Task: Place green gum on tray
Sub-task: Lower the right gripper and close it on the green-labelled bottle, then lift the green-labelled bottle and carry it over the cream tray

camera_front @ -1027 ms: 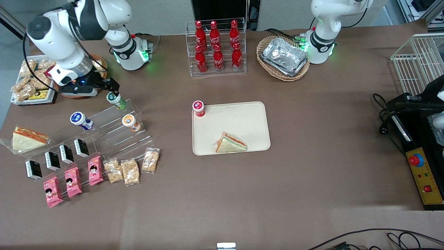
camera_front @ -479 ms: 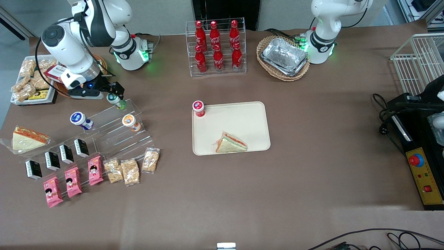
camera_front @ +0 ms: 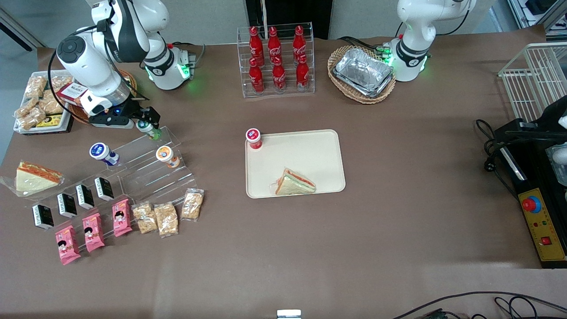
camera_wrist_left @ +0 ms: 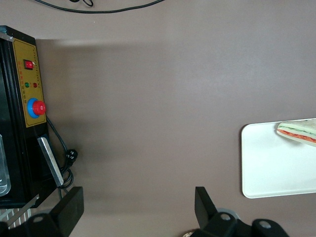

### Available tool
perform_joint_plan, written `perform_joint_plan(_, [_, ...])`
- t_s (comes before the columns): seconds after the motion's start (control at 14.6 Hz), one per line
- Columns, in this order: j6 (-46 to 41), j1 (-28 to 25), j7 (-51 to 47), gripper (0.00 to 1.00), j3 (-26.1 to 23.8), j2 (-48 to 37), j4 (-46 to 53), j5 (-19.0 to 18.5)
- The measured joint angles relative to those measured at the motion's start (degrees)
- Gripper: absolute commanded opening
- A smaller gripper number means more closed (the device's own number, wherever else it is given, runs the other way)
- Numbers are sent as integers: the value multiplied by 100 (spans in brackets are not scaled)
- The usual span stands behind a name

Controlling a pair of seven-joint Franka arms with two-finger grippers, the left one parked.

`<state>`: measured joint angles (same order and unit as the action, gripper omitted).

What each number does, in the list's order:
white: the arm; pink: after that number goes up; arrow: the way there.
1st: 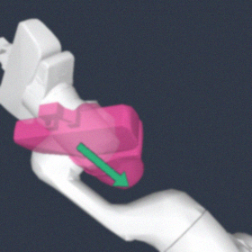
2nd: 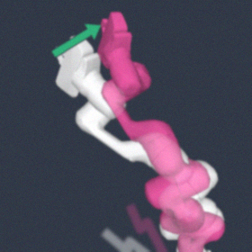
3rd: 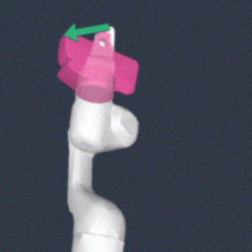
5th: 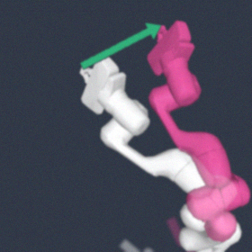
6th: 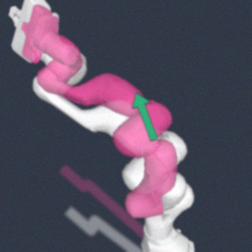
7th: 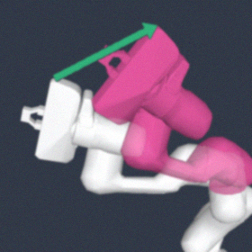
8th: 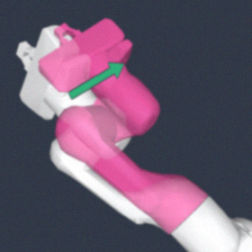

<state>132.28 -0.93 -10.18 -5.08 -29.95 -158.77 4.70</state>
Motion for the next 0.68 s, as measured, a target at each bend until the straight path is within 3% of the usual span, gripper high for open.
perform_joint_plan(0.27, [1,-169,-204,48,-3,24,0,2])
perform_joint_plan(0.48, [0,-170,-208,20,-3,49,4,4])
perform_joint_plan(0.68, [0,-170,-208,17,-4,53,11,4])
